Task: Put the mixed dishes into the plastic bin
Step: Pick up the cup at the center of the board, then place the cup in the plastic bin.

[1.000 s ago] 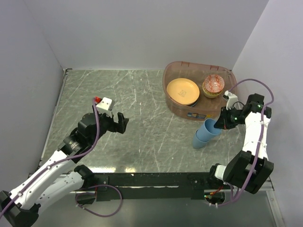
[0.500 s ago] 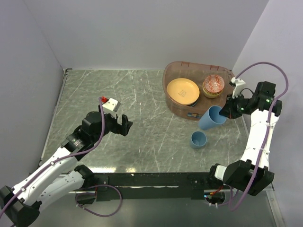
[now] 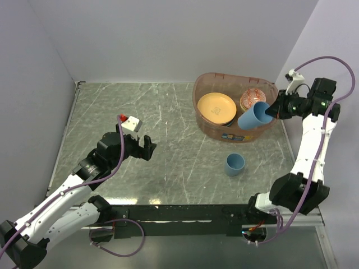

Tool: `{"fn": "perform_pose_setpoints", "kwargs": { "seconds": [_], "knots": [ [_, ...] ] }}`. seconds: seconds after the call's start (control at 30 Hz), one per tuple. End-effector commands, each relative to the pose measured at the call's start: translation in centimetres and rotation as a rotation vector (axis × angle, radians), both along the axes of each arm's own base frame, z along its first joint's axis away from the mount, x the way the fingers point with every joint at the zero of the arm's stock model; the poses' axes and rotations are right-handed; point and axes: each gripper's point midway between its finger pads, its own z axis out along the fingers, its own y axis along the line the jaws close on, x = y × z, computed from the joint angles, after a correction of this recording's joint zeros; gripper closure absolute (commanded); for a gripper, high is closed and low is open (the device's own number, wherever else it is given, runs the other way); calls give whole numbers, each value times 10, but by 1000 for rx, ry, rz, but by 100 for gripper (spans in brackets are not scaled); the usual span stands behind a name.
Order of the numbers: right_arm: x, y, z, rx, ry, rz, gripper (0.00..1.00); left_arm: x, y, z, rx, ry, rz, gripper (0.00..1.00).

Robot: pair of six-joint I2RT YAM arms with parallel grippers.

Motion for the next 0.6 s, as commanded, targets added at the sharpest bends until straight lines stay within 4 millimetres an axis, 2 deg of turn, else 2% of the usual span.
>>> {"fn": "perform_pose_setpoints", "kwargs": {
  "seconds": [0.0,0.07,0.17,0.4,0.47,0.57],
  "knots": [
    [45,-13,27,47,-108,-84,100,5,3,12,0,-41,19,1],
    [59,-20,29,55,-126,-117,100,6,4,11,4,-40,24,1],
    [76,-27,19,65,-114,-147,100,7,6,10,12,-38,34,1],
    [109,-40,-27,13,-13,-193,99,8,7,9,21,-37,40,1],
    [114,-44,-34,-16,3,-201,97,8,7,10,21,-39,41,1],
    [124,-41,-56,-44,55,-189,95,8,7,10,23,-40,43,1]
  ]
}}
